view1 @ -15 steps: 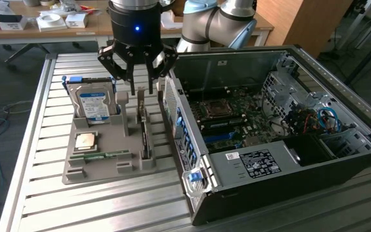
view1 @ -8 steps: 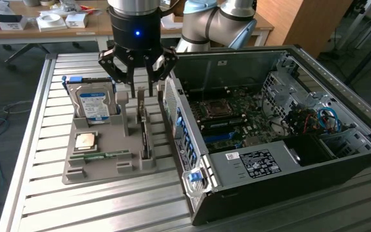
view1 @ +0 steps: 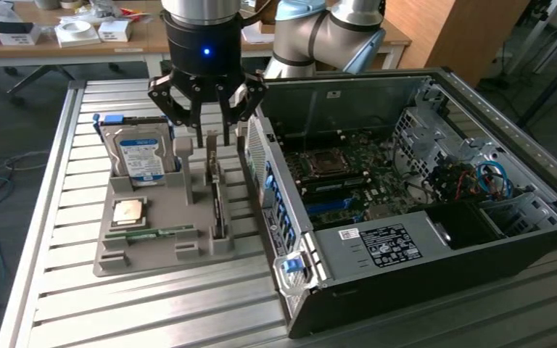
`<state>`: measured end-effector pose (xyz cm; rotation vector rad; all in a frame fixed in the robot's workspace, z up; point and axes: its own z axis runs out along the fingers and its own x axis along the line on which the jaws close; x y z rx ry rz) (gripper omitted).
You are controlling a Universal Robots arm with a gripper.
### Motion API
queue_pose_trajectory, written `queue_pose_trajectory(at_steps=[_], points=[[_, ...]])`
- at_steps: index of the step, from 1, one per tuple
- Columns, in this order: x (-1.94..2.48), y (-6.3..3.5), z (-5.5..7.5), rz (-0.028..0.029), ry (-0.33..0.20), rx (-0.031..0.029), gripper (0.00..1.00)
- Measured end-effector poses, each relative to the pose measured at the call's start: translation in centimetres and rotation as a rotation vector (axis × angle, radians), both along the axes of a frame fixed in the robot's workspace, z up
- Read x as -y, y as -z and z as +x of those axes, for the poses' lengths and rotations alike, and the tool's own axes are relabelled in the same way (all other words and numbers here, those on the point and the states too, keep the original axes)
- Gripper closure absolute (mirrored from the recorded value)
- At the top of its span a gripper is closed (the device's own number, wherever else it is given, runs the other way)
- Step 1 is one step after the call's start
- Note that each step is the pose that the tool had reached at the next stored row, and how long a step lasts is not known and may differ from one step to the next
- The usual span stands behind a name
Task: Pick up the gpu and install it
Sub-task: 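Pick up the gpu and move the gpu toward the slot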
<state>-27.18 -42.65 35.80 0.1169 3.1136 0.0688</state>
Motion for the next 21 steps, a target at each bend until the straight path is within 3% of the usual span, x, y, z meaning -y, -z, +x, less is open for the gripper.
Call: queue_pose_trajectory(at_steps=[21], points=[[0.00,1.53,0.0,0.0000,0.000,0.0000,0.58]])
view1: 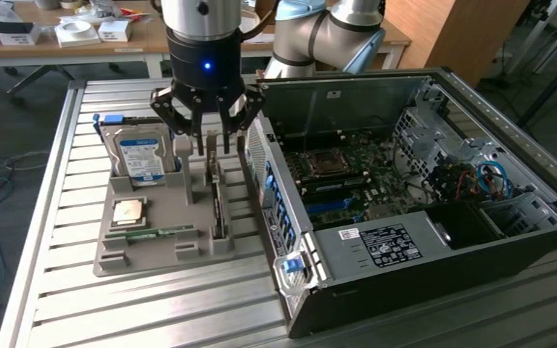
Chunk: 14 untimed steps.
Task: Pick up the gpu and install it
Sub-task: 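Pick up the gpu and move the gpu toward the slot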
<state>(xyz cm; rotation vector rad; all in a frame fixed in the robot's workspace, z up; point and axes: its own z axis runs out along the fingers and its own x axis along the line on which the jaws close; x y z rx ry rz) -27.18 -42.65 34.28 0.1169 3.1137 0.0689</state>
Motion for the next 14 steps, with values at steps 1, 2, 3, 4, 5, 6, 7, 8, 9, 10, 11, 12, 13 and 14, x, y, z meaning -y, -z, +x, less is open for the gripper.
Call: queue_pose_trajectory(at_steps=[1,2,3,4,5,6,7,8,9,10,11,12,13,14], points=[[0.00,0.07,0.00,0.0000,0.000,0.0000,0.58],[0.00,0.14,0.00,0.0000,0.000,0.0000,0.58],[0.00,0.21,0.00,0.0000,0.000,0.0000,0.58],[0.00,0.28,0.00,0.0000,0.000,0.0000,0.58],[0.00,0.35,0.00,0.0000,0.000,0.0000,0.58],[0.00,0.42,0.00,0.0000,0.000,0.0000,0.58],[0.00,0.50,0.00,0.0000,0.000,0.0000,0.58],[0.00,0.57,0.00,-0.0001,0.000,-0.0001,0.58],[0.00,0.64,0.00,0.0000,0.000,0.0000,0.58],[0.00,0.71,0.00,0.0000,0.000,0.0001,0.58],[0.00,0.78,0.00,0.0000,0.000,0.0000,0.58],[0.00,0.85,0.00,0.0000,0.000,0.0000,0.58],[0.00,0.93,0.00,-0.0001,0.000,0.0000,0.58],[0.00,1.00,0.00,0.0000,0.000,0.0000,0.58]])
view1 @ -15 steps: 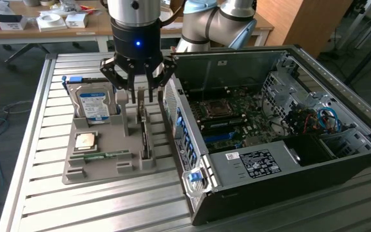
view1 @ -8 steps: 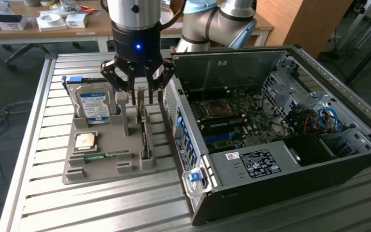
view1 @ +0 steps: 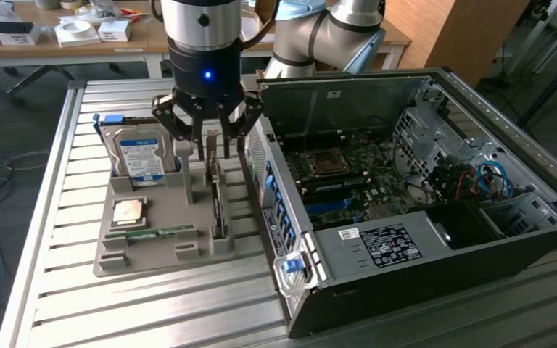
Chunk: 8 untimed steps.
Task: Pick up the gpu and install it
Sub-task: 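Pick up the gpu and move the gpu toward the slot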
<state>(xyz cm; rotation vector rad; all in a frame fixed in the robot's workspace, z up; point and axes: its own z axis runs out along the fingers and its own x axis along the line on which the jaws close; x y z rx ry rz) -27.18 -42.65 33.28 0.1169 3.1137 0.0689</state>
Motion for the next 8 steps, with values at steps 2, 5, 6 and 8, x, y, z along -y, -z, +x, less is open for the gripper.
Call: queue_pose_trajectory(at_steps=[2,5,6,8], points=[[0.00,0.15,0.00,-0.0001,0.000,-0.0001,0.58],[0.00,0.37,0.00,0.0000,0.000,0.0000,0.58],[0.00,0.45,0.00,0.0000,0.000,0.0000,0.58],[0.00,0.61,0.00,0.0000,0.000,0.0000,0.58]])
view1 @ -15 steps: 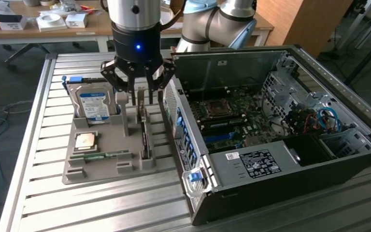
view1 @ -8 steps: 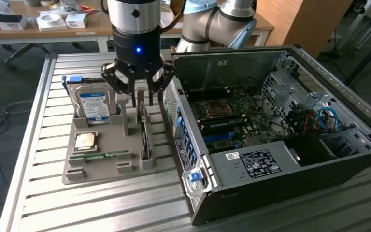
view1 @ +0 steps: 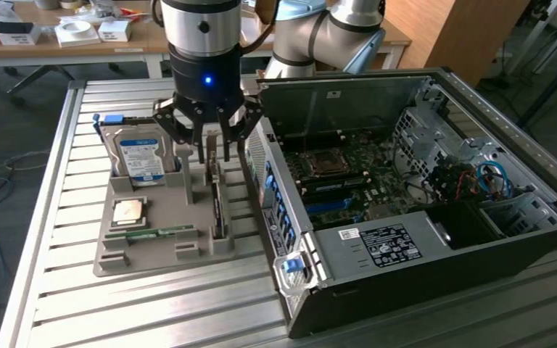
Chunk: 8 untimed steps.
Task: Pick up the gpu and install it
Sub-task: 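Pick up the gpu and move the gpu toward the slot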
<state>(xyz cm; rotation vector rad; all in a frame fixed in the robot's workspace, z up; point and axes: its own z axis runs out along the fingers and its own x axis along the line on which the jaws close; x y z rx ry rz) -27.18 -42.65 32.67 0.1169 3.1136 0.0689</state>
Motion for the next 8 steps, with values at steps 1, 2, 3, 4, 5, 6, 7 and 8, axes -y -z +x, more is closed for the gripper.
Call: queue_pose_trajectory(at_steps=[1,2,3,4,5,6,7,8], points=[[0.00,0.09,0.00,0.0000,0.000,-0.0001,0.58],[0.00,0.21,0.00,0.0000,0.000,0.0000,0.58],[0.00,0.30,0.00,-0.0001,0.000,-0.0001,0.58],[0.00,0.41,0.00,0.0000,0.000,0.0000,0.58],[0.00,0.51,0.00,0.0000,0.000,0.0000,0.58],[0.00,0.61,0.00,0.0000,0.000,0.0000,0.58],[0.00,0.66,0.00,0.0000,0.000,0.0000,0.58],[0.00,0.67,0.00,-0.0001,0.000,-0.0001,0.58]])
